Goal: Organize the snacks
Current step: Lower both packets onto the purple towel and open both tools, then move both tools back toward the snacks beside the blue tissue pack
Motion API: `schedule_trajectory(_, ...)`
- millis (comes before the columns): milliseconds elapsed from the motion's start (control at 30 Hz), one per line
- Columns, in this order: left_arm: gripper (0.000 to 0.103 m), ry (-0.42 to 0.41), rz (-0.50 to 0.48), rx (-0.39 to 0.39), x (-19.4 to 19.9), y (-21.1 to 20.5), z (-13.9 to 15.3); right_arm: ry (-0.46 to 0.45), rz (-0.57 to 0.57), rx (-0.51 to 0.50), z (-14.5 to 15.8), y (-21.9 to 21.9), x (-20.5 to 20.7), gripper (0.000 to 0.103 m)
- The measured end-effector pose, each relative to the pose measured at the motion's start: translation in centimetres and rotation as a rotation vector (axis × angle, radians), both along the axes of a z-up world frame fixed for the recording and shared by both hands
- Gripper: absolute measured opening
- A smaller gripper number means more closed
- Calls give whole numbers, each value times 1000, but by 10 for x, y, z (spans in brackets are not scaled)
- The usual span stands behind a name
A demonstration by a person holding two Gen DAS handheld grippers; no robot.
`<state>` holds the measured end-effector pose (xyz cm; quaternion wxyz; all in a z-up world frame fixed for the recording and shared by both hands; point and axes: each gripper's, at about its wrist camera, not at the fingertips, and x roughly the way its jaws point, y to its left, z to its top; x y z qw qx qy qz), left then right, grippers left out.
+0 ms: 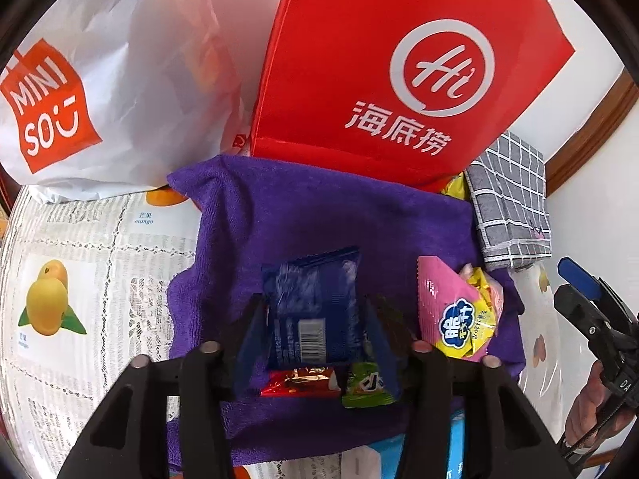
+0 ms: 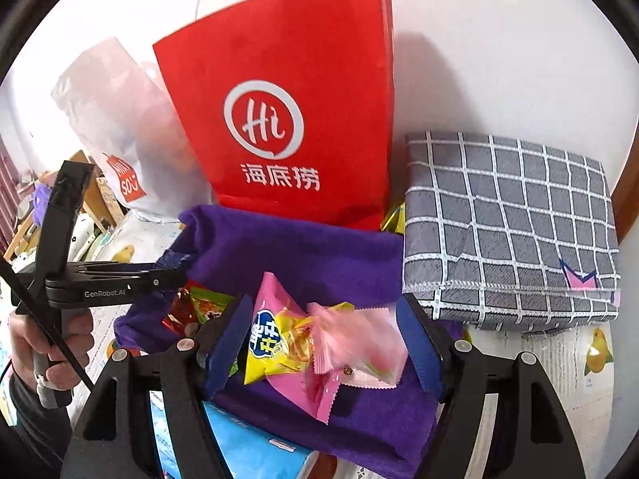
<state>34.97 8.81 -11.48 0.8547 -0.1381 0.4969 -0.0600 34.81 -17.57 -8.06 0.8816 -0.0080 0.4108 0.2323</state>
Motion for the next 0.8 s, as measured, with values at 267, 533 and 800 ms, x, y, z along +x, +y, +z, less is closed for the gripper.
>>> schedule_trajectory(267,53,-27,-6,9,-6,-2,14,-20,-3,19,10,-1,-9,74)
schedule_trajectory(533,54,-68,-7,14,-29,-4,38,-97,-40,77,31,-5,-38,74)
schedule_trajectory(800,54,-72,-24,19,-75,-5,46,-140,-30,-2,35,-1,-88,74)
